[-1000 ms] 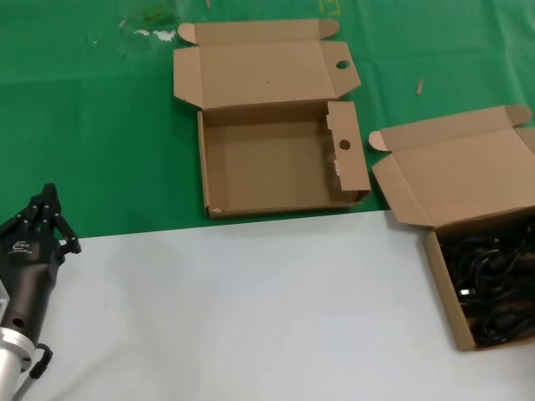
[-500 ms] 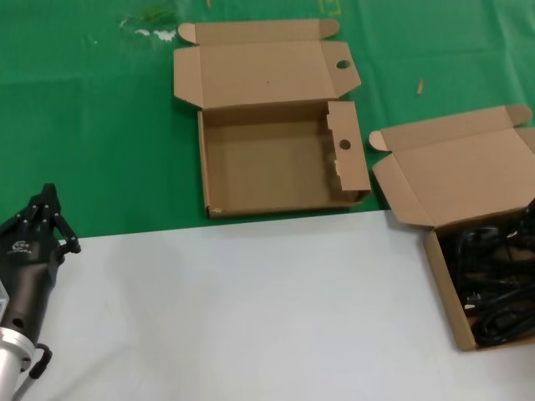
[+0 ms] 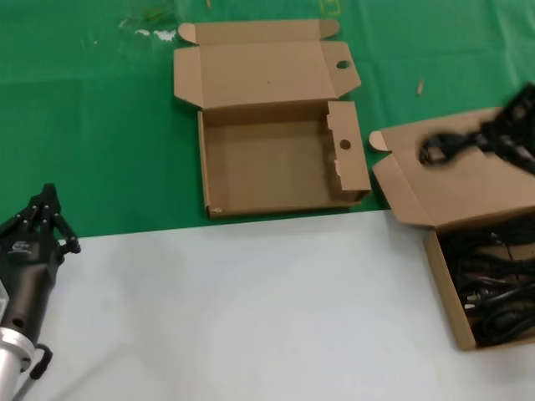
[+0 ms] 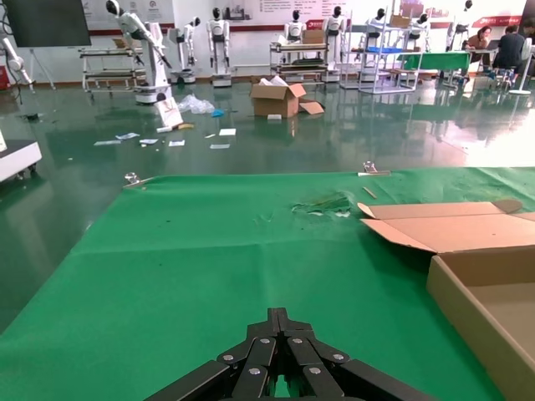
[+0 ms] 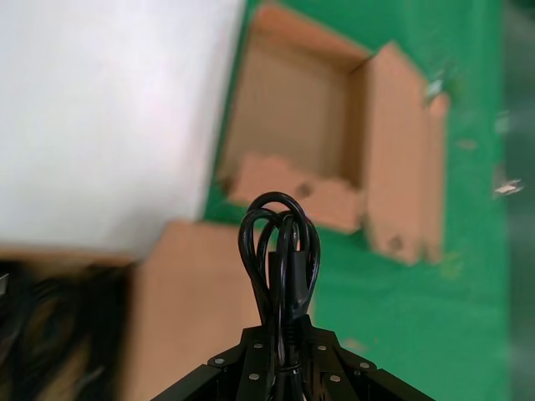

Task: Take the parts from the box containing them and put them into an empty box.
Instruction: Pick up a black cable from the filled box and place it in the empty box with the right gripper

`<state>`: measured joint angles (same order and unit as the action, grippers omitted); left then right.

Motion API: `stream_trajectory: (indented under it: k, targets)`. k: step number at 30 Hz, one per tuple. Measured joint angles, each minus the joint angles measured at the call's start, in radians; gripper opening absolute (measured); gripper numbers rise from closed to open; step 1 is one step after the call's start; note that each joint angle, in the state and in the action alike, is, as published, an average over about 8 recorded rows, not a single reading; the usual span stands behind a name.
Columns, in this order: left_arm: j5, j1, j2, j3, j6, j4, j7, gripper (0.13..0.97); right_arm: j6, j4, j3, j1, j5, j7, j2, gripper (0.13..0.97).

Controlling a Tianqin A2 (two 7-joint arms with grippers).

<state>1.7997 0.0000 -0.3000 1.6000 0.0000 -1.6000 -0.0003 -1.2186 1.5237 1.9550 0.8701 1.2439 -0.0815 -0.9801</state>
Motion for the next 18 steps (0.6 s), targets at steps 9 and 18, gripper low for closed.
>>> stream_trajectory:
  k: [9,18]
  targets:
    - [0.000,0.000,0.000,0.000,0.000,0.000,0.000,0.140,0.044,-0.083,0.081,0.168,-0.101,0.076,0.232,0.183]
    - [0.000,0.000,0.000,0.000,0.000,0.000,0.000,0.140,0.125,-0.235,0.151,0.226,-0.181,0.106,0.413,0.183]
